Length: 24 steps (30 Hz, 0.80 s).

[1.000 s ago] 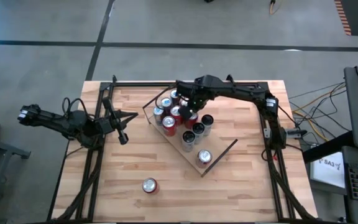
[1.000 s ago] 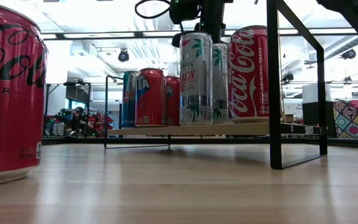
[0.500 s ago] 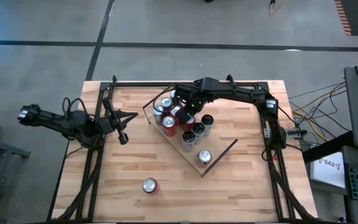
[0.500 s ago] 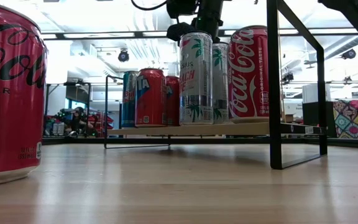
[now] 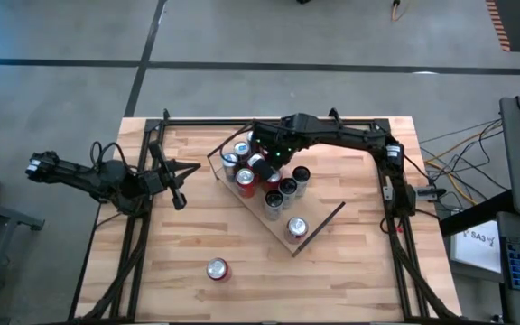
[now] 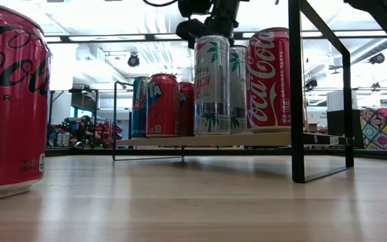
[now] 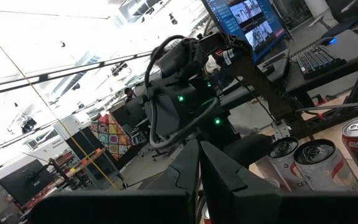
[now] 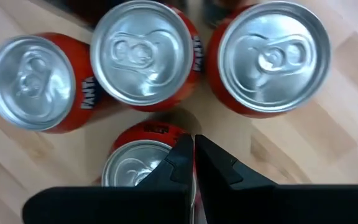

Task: Place canned beverage on shelf
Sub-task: Adjust the red soda can

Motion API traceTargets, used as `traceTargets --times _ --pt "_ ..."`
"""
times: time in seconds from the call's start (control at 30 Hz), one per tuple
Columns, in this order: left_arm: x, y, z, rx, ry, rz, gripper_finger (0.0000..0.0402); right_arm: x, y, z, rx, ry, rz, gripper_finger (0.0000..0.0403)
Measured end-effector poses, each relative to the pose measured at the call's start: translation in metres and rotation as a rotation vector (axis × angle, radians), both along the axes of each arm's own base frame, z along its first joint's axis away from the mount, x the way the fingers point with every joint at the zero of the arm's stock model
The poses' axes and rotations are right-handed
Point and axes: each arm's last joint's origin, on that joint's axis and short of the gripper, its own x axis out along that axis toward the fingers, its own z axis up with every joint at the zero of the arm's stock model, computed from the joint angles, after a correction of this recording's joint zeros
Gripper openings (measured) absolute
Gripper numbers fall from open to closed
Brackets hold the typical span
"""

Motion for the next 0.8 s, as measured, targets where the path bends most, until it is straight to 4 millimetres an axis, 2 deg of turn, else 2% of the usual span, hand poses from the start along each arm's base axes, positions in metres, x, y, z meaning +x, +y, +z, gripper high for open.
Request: traceTargets --times 0.2,0.4,0.8 --pt "0.0 0.0 0.0 0.0 0.0 0.0 0.0 -0.001 0.0 0.002 -0.006 -0.002 0.015 0.0009" --pt "0.0 0.0 0.0 0.003 0.001 0.001 0.0 -0.01 -0.005 0.013 0.001 0.012 -0.024 0.0009" --pt "0.0 0.0 0.0 0.004 0.001 0.001 0.0 -0.012 -0.003 0.005 0.025 0.059 -0.061 0.0009"
